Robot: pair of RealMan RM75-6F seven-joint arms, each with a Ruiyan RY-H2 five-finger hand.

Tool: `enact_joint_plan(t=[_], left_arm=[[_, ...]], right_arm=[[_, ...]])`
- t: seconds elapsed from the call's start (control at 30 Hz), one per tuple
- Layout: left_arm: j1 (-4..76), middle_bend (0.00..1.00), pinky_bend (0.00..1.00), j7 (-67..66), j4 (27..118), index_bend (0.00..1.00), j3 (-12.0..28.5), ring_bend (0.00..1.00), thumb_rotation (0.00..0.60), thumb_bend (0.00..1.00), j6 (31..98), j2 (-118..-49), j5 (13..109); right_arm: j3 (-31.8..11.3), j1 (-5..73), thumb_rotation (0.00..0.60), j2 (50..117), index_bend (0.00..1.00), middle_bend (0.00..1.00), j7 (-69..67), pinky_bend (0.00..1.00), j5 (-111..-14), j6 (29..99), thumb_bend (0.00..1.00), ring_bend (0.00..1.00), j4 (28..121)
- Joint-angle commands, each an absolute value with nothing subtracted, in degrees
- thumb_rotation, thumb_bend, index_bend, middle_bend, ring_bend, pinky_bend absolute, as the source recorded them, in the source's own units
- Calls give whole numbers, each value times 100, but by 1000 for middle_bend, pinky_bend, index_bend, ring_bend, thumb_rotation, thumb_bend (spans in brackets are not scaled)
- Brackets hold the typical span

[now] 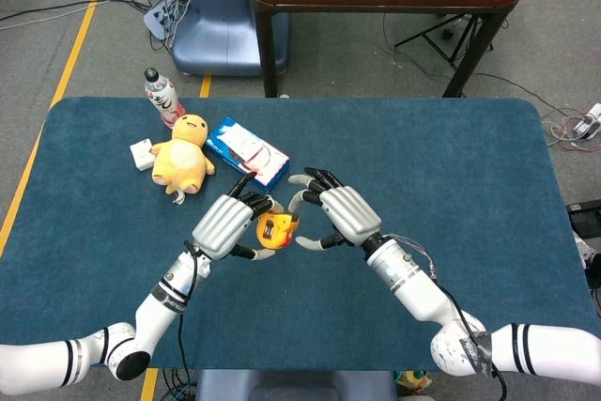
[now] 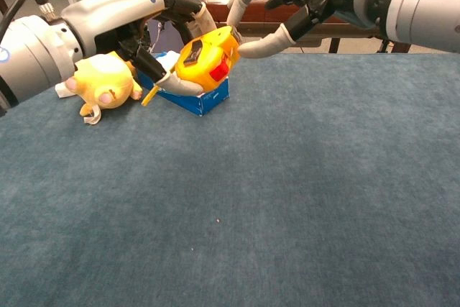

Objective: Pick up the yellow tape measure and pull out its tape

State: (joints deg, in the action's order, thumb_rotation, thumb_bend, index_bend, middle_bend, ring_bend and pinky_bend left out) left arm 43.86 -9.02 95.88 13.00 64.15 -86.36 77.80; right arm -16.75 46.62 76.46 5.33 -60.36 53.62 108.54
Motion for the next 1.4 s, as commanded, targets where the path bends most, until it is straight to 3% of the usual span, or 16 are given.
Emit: enact_joint_plan(t=[0.03,1.4], left_arm=[[4392,548,16,-898,9583,544,1298,339,600,139,6410,-8648,7781],[4312,548,16,-847,9462,544,1238,338,600,139,6475,-8577,7777]], right_arm=[[-1669,4685,600,7658,406,146,546,0,-6018,5350,293,28,10850],[-1541,4741,600,7587,479,177,464,0,-5905,5328,294,28,10921]])
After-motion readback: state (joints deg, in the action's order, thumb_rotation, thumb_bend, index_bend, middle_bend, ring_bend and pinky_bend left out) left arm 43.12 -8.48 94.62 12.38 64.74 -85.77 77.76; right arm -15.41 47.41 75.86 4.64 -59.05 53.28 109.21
